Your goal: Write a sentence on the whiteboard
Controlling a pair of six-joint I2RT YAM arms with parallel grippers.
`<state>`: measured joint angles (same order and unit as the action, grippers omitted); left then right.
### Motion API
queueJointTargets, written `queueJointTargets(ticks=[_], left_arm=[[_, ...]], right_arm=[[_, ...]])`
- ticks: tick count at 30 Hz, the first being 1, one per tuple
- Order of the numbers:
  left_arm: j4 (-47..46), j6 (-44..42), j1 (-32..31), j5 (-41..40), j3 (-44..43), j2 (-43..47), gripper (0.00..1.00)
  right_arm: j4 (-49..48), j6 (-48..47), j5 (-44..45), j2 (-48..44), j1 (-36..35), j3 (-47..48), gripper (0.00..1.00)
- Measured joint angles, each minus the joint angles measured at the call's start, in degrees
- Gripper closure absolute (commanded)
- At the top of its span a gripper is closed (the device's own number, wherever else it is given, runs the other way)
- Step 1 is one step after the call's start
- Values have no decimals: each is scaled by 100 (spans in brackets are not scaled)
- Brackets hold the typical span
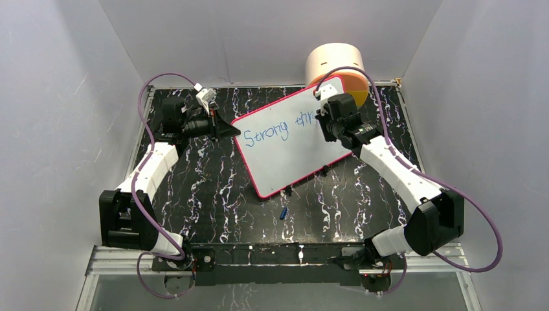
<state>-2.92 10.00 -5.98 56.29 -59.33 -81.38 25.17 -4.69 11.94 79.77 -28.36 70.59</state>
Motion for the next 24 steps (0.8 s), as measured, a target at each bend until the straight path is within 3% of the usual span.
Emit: queueJointTargets(ticks=[24], left_arm=[[4, 2, 0, -20, 0, 0, 100]], right_arm=[[-92, -2, 57, 85, 63, 28, 100]])
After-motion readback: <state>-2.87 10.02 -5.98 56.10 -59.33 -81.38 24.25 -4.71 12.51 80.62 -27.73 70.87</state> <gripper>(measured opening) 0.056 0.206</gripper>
